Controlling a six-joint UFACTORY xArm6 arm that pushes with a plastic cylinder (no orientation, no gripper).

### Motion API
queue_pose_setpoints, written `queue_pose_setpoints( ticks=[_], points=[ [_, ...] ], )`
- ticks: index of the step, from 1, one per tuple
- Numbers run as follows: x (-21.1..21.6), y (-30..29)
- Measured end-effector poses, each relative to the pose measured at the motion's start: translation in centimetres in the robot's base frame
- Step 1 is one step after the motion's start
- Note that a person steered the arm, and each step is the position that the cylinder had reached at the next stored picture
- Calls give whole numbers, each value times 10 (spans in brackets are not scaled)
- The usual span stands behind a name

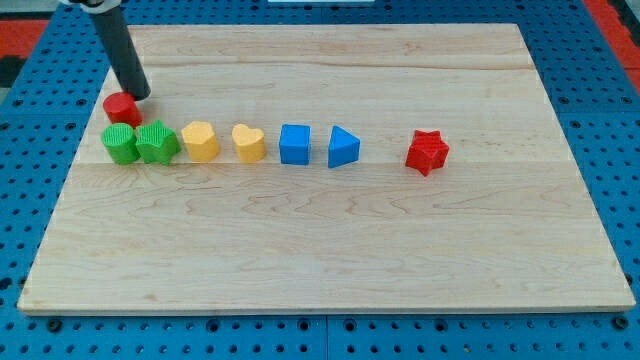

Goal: Slightly push green circle into the green star

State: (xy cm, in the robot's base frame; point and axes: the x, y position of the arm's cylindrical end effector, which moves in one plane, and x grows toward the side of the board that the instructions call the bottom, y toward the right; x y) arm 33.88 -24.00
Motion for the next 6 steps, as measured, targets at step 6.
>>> queue_pose_setpoints(
  ticks=[6],
  points=[
    [46, -65]
  ],
)
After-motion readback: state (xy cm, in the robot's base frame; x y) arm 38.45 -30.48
